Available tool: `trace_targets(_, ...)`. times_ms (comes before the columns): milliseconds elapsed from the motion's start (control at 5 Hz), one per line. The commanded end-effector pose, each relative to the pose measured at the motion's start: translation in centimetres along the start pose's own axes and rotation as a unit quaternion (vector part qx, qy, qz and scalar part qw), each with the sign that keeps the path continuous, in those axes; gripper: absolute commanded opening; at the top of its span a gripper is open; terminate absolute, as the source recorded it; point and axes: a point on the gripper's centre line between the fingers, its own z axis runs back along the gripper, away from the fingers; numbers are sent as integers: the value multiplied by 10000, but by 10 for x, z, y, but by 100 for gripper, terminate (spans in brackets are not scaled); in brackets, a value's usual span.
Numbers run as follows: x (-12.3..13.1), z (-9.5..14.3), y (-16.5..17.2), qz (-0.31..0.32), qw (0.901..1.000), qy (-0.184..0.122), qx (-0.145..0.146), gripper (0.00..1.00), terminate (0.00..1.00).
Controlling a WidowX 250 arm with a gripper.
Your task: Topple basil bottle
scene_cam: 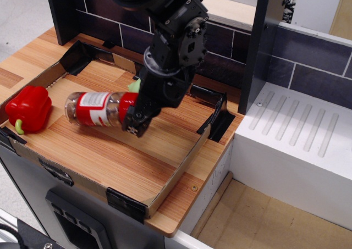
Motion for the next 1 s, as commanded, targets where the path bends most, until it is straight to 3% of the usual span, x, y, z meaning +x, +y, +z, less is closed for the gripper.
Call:
trace_targets(0, 23, 8, 5, 343, 9986, -350, -191, 100, 0)
trace_targets(200, 23, 8, 8, 773, 9923, -840, -486, 100, 0)
trace_targets(600, 11, 29, 11, 1061, 9805, -1557, -557, 100, 0)
trace_targets(800, 0, 50, 17, 1440, 9728, -1756, -464, 100, 0)
